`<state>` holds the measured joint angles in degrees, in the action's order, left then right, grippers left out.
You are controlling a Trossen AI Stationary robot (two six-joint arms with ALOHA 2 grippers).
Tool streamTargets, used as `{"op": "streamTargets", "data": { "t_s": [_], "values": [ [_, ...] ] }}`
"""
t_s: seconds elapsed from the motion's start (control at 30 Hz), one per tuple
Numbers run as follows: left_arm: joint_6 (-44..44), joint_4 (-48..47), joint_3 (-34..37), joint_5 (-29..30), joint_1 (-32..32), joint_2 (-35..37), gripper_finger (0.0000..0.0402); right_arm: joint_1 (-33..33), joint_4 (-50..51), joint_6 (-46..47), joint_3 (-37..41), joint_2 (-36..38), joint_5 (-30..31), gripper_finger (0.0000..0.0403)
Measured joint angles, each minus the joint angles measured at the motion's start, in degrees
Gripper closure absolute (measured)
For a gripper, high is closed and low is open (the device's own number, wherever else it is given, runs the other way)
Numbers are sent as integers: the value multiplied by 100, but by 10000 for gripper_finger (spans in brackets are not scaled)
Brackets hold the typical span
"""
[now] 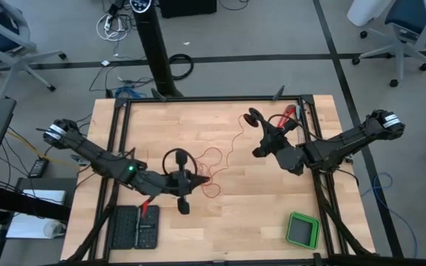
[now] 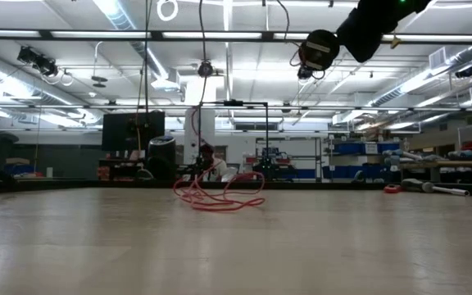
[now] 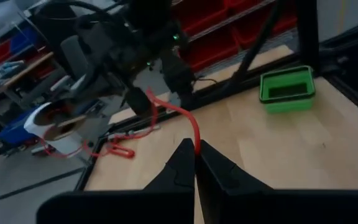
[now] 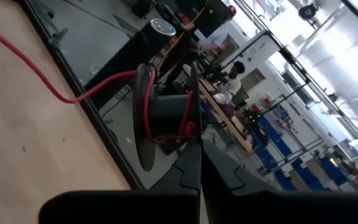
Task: Coil cords
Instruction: Uncoil the red wire from the black spool
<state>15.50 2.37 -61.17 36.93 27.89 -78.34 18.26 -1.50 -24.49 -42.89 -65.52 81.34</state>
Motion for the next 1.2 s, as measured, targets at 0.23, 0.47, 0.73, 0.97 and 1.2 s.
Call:
{"op": "streamTargets", "data": {
  "t_s": [0.23, 0.47, 0.73, 0.97, 1.2],
  "values": [
    [218, 355, -9, 339, 264, 196, 397, 98, 145, -340, 2, -2, -20, 403],
    [553, 379, 0, -753, 456, 191, 397, -73, 123, -251, 2, -2, 860, 403],
    [305, -60, 0, -1648, 414, 191, 397, -205, -340, 653, 2, 14, 859, 403],
    [-357, -498, 119, -1630, 174, 158, 397, -203, -1100, 673, 2, 17, 303, 403],
    [-460, 235, 781, -2021, -152, 108, 397, -104, -2106, 283, 2, 27, -454, 403]
  ]
}}
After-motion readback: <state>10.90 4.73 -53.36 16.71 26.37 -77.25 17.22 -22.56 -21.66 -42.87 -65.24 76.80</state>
